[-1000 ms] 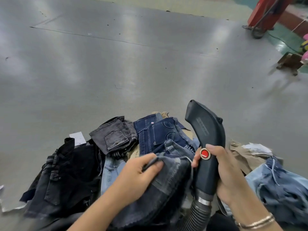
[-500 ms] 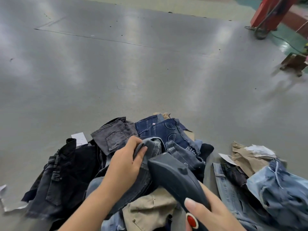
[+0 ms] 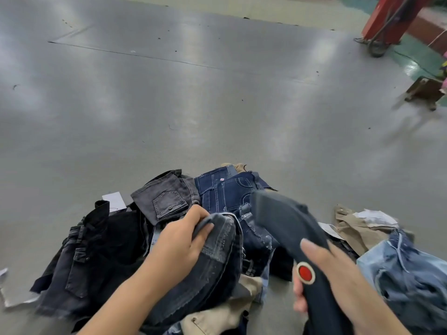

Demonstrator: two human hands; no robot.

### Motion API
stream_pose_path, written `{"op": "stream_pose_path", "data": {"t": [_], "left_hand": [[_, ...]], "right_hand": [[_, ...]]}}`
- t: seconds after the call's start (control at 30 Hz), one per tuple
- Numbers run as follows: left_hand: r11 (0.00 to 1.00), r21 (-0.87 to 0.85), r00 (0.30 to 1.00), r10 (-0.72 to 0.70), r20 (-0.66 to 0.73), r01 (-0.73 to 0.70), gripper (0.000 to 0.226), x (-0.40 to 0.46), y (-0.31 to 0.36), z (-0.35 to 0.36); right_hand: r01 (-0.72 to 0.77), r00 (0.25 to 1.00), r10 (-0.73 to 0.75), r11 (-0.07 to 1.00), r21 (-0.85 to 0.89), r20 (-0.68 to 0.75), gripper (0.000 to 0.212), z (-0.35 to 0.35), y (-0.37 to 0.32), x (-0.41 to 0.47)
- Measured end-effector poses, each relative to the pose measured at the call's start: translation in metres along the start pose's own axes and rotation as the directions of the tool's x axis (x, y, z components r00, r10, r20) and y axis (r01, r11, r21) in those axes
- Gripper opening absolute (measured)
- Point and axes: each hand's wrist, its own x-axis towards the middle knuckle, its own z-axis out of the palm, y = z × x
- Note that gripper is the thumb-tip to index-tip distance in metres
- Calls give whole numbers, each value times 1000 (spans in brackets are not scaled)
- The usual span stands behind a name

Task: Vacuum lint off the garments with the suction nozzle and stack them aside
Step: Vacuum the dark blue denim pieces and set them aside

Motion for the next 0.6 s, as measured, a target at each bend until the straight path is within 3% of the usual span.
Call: {"op": "stream_pose_path", "data": {"t": [0.1, 0.17, 0.27, 0.37, 0.43, 0.53, 0.6], "left_hand": [[997, 66, 999, 32, -9, -31, 14, 3, -1, -5], [994, 80, 997, 71, 27, -73, 9, 4, -1, -8], [987, 58, 985, 143, 93, -148, 5, 4, 0, -15], [970, 92, 965, 209, 161, -225, 2, -1, 1, -20], [968, 126, 967, 197, 165, -218, 2, -5, 0, -21], [976, 148, 982, 144, 124, -162, 15, -4, -2, -20], [974, 169, 985, 136, 107, -152, 16, 0, -3, -20]], "right_hand": [[-70, 980, 72, 997, -15, 186, 37, 9, 11, -3], [-78, 972, 81, 997, -25, 222, 36, 14, 14, -2], [-144, 978, 144, 990, -11, 153, 15, 14, 7, 0], [-134, 989, 136, 990, -36, 60, 40, 1, -1, 3], [-124, 992, 124, 992, -11, 29, 41, -4, -4, 5], [-156, 976, 156, 988, -13, 153, 49, -2, -1, 1], [-170, 946, 179, 984, -58, 269, 43, 7, 2, -3]]}}
